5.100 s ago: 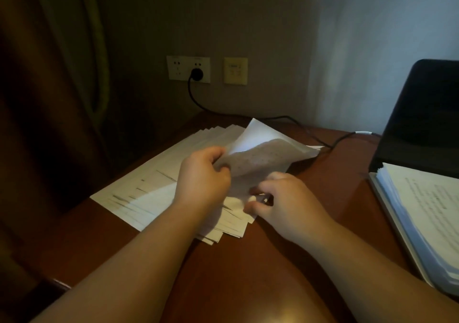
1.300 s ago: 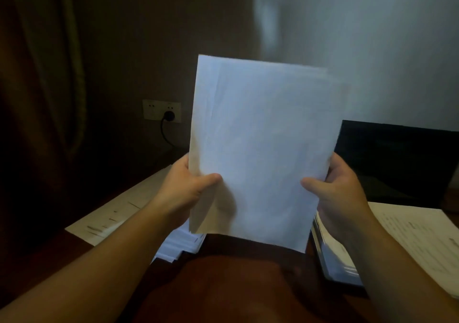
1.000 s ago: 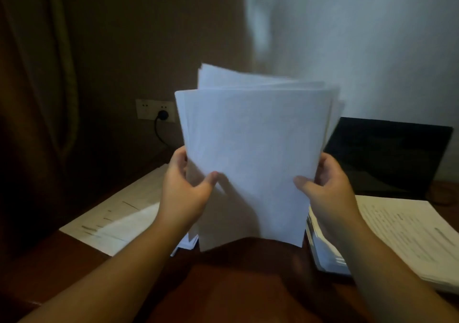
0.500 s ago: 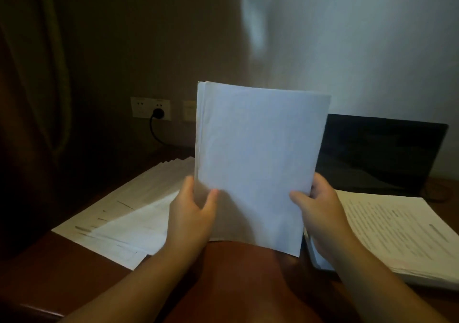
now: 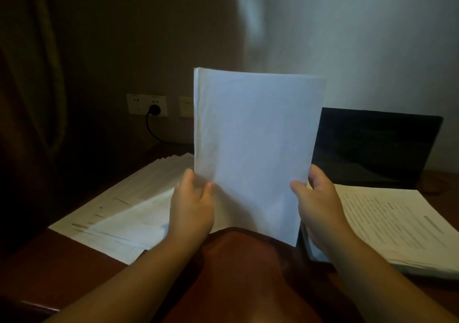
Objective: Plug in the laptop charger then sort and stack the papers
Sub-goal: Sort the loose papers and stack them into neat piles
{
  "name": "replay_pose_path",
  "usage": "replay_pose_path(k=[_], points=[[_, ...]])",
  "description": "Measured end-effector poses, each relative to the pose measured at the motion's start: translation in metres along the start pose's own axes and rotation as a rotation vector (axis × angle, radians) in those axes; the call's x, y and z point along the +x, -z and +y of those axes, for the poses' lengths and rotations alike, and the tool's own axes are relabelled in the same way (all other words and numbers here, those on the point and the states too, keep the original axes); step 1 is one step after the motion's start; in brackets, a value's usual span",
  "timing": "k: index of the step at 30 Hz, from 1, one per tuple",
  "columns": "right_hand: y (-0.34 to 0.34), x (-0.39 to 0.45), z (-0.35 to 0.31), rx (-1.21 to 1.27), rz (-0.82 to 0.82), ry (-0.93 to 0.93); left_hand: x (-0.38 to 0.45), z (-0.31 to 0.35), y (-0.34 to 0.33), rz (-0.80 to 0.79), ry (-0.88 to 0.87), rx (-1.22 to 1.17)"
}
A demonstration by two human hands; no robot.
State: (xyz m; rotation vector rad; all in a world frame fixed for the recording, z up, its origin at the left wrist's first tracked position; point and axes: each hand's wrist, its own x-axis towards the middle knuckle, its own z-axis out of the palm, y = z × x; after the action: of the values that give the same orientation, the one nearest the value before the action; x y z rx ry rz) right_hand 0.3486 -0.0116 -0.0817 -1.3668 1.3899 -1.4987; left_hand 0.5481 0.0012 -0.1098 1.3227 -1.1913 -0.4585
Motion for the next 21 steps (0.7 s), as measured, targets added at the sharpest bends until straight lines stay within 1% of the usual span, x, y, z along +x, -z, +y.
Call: replay_pose_path(k=[2,8,11,16,21], points=[[0.004,0.002,-0.002,0.007,0.008,0.012,0.005,0.005,0.001,-0.023,-0.032,0.004],[0.018,0.003,-0.004,0.004,0.047,0.014,0.011,0.023,-0.006,-0.139,-0.051,-0.019],[0.031,0.003,-0.004,-0.016,0.072,0.011,0.010,0.034,-0.014,-0.173,-0.062,-0.015],[0.062,0.001,-0.005,-0.061,0.127,0.007,0.012,0.064,-0.031,-0.233,-0.063,0.050],[0.105,-0.006,-0.017,-0.108,0.145,0.012,0.027,0.109,-0.056,-0.307,-0.125,0.161]])
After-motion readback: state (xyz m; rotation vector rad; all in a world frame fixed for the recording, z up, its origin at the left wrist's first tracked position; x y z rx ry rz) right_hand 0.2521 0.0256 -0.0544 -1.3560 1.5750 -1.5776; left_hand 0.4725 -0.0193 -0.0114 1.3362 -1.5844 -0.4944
